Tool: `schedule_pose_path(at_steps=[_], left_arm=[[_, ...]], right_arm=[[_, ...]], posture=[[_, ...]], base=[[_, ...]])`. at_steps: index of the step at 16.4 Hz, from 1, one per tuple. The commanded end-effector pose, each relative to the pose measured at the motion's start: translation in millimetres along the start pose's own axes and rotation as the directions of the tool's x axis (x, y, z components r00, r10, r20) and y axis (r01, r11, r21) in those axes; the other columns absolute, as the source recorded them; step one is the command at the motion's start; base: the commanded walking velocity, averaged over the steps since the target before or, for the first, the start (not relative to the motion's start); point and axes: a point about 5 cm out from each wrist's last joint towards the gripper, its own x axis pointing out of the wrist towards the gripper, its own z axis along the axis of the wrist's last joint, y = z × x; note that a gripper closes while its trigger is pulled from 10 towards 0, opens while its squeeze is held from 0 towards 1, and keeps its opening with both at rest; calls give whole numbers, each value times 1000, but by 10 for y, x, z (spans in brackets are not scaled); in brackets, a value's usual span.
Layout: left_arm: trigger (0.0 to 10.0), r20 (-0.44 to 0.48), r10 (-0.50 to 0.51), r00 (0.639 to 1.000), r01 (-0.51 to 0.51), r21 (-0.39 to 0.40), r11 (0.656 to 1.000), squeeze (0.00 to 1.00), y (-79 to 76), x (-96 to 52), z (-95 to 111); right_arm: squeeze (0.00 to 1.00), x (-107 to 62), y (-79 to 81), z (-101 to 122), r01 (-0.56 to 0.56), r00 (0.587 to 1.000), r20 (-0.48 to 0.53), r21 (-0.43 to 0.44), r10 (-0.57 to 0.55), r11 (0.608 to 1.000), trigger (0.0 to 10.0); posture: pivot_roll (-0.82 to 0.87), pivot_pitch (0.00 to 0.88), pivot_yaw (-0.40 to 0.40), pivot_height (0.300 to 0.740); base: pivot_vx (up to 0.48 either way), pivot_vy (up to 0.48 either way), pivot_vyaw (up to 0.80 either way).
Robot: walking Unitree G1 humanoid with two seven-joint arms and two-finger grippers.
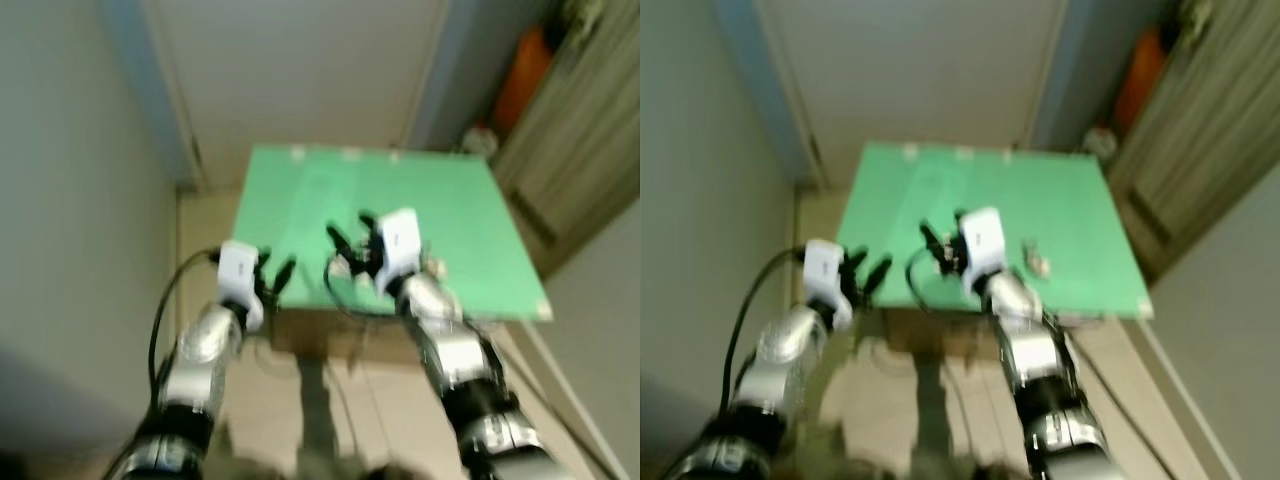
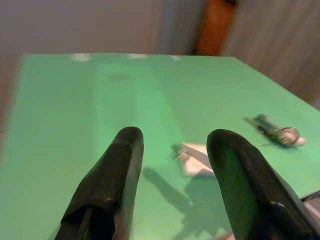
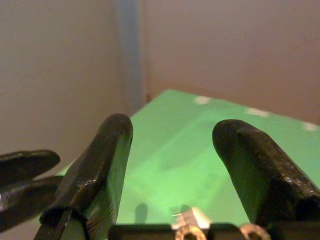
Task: Hang keys on a hook
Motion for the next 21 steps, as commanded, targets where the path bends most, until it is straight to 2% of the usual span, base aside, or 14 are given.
schedule_pose_path(at_steps=[1, 2, 3, 5, 10, 12, 17, 18, 19, 21], left_arm=[[10000, 12, -43, 999, 43, -6, 999, 0, -148, 63, 28], [10000, 10, -40, 999, 40, -3, 999, 0, -154, 55, 23], [10000, 6, -38, 999, 38, 2, 999, 0, -162, 44, 13], [10000, 4, -32, 999, 32, -3, 999, 0, -165, 36, 9], [10000, -25, 72, 997, -72, 6, 997, 0, -97, -6, -29], [10000, -61, 131, 989, -130, 19, 991, 0, -42, -64, -101], [10000, -93, 192, 977, -190, 34, 981, 0, -34, -147, -183], [10000, -99, 201, 975, -198, 40, 979, 0, -25, -163, -194], [10000, -107, 204, 973, -201, 45, 979, 0, -21, -180, -210], [10000, -111, 190, 975, -186, 48, 981, 0, -35, -199, -220]], right_arm=[[0, -61, -124, 17, 32, 999, 2, -19, -32, 999, 10000], [0, -59, -58, -5, -22, 999, -28, -72, 20, 997, 10000], [0, -63, 45, -89, -115, 989, -110, -181, 96, 977, 10000], [0, -81, 169, -221, -224, 962, -204, -220, 179, 949, 10000], [0, -93, 223, -328, -244, 946, -271, -244, 175, 939, 10000], [0, -115, 212, -375, -262, 937, -307, -292, 169, 920, 10000], [0, -127, 195, -510, -178, 932, -355, -279, 70, 944, 10000], [0, -121, 178, -530, -142, 932, -361, -284, 32, 948, 10000], [0, -93, 129, -527, -61, 936, -348, -309, -54, 949, 10000], [0, -89, 109, -552, 19, 930, -353, -232, -102, 973, 10000]], posture=[[99, 86, -17, 740], [101, 89, -18, 740], [102, 92, -18, 740], [102, 92, -18, 740], [117, 115, -25, 740], [116, 128, -26, 740], [118, 154, -30, 740], [119, 157, -29, 740], [120, 160, -29, 740], [123, 160, -28, 740]], base=[[401, 0, 0], [379, 0, 0], [375, 0, 0], [371, 0, 0], [73, 0, 0], [0, 0, 381], [0, 0, 761], [0, 0, 763], [0, 0, 781], [0, 0, 0]])
